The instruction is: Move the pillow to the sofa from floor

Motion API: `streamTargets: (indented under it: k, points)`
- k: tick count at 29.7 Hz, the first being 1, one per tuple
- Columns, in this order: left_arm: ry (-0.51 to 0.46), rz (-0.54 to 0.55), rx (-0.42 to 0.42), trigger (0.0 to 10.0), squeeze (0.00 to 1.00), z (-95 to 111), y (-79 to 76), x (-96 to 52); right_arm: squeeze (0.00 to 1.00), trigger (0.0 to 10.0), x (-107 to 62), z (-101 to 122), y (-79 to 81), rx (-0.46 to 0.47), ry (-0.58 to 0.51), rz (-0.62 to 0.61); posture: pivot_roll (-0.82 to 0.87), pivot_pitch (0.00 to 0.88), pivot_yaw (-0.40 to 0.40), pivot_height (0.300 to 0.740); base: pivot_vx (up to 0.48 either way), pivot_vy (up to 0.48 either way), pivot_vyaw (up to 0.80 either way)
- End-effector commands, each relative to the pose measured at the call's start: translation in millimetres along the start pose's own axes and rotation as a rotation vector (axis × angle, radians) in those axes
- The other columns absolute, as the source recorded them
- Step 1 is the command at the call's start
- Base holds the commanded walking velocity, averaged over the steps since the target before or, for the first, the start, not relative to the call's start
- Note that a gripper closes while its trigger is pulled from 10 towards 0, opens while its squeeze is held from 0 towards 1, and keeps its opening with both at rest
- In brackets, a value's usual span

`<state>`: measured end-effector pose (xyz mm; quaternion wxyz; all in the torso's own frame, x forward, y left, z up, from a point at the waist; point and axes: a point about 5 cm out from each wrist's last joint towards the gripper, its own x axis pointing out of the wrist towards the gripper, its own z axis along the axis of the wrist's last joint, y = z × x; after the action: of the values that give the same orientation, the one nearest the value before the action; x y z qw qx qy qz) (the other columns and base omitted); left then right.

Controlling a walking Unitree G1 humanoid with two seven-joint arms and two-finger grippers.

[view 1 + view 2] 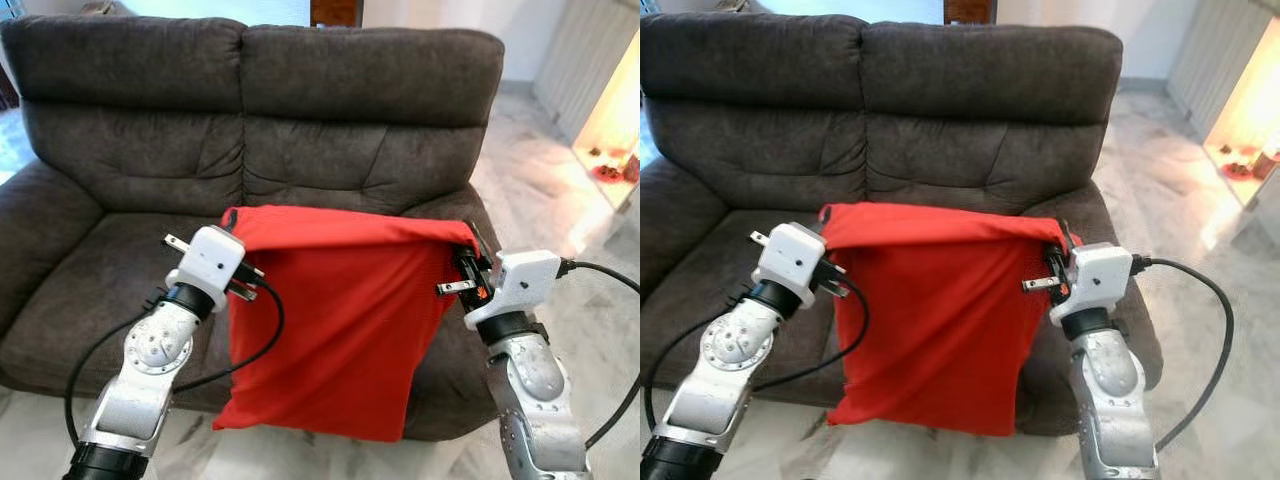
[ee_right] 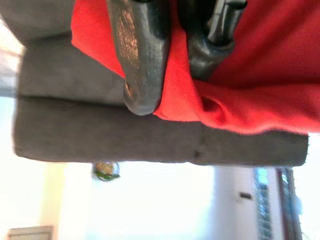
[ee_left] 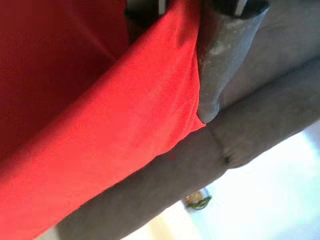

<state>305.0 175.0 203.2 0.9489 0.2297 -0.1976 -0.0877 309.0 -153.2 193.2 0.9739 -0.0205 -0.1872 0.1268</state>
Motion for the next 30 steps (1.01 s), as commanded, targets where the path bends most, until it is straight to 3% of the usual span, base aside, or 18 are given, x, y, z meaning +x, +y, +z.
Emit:
streamTargets:
  k: [1,8,15,20,30]
  points:
    - [-0.112,0.062,0.017,10.0,0.00,24.3,11.6,6.2,0.00,10.0,1.3,20.8,-6.3,-0.026,-0.091,-0.013,-0.01,0.094,0.020,0.740,0.326,0.000,0.00]
    - [-0.120,0.071,0.017,10.0,0.00,27.2,13.1,8.5,0.00,10.0,-1.4,16.7,-9.2,-0.028,-0.078,-0.021,-0.01,0.092,0.020,0.740,0.324,0.000,0.44]
    - [-0.127,0.072,0.018,10.0,0.00,28.9,14.3,9.2,0.00,10.0,-1.5,18.0,-8.9,-0.033,-0.081,-0.019,-0.01,0.092,0.022,0.740,0.326,0.000,0.00]
    - [-0.131,0.079,0.018,10.0,0.00,30.5,15.5,10.5,0.00,10.0,-0.9,18.4,-7.8,-0.034,-0.084,-0.015,-0.01,0.090,0.021,0.740,0.327,0.000,0.77]
    - [-0.130,0.083,0.015,10.0,0.00,30.5,16.4,10.8,0.00,10.0,3.3,23.8,-15.0,-0.028,-0.111,-0.064,-0.01,0.090,0.023,0.740,0.327,0.000,0.00]
